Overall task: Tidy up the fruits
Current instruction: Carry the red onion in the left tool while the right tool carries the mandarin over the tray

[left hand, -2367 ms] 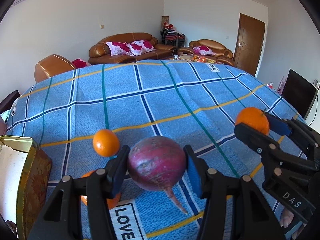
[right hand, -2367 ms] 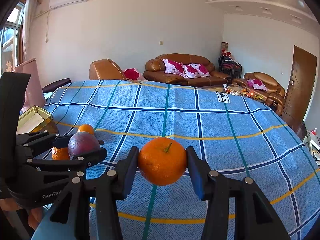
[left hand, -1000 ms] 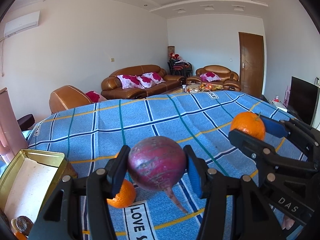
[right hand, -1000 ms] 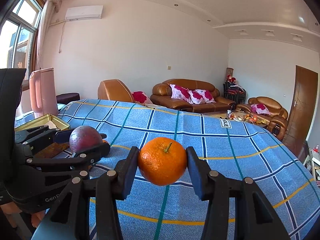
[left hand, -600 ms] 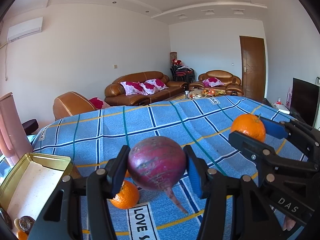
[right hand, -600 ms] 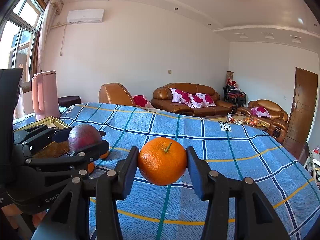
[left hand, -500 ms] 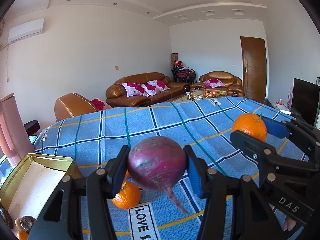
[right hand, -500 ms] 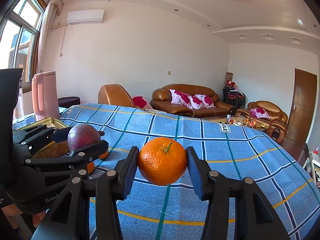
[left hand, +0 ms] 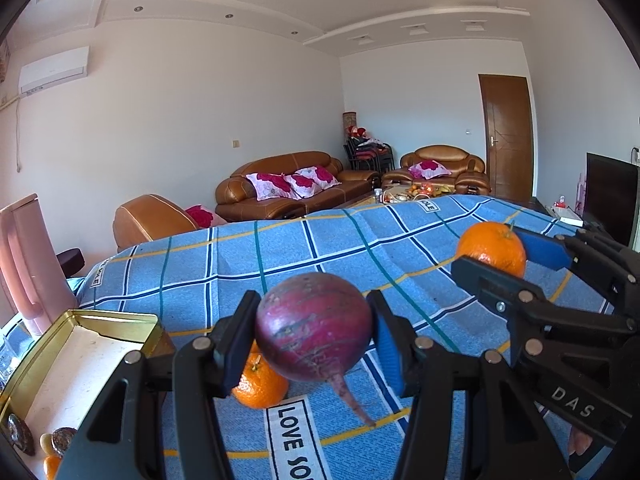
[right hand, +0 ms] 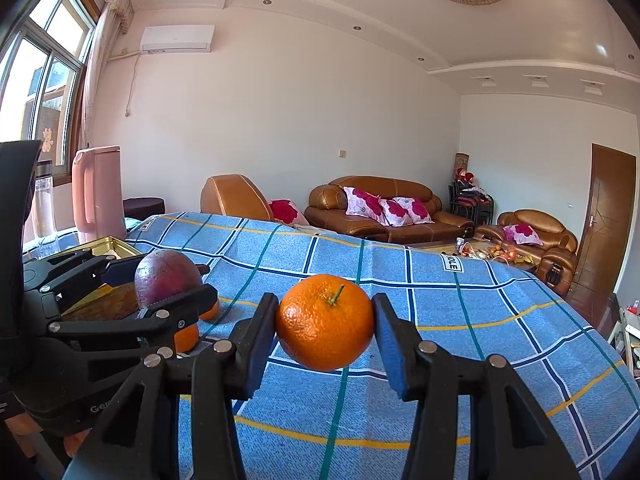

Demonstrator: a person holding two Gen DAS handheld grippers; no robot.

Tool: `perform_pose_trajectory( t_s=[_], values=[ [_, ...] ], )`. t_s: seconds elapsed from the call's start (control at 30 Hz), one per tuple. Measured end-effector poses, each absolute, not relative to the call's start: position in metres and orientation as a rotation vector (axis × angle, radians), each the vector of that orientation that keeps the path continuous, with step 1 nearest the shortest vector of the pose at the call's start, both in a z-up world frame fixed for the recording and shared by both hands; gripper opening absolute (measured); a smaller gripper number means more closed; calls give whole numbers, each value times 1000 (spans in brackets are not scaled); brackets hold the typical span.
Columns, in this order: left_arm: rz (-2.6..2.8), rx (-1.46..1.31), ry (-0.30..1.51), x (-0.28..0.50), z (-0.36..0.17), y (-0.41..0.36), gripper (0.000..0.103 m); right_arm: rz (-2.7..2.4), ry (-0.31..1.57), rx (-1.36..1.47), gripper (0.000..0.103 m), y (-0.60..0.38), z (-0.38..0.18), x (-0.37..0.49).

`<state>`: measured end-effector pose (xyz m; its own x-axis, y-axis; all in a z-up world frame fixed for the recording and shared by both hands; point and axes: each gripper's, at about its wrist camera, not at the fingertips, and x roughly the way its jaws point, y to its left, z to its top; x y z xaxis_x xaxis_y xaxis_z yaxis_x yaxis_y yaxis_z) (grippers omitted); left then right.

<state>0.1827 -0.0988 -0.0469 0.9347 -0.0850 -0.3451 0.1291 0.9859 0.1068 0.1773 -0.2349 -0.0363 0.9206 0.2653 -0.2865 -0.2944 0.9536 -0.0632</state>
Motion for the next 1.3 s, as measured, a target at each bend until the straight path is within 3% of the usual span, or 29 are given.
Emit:
perform_pose_trajectory(
  t_s=[1.3],
  values=[
    [-50,68,341,137,-45,-37,56,427,253,-156,50,-181,-29,140]
  ],
)
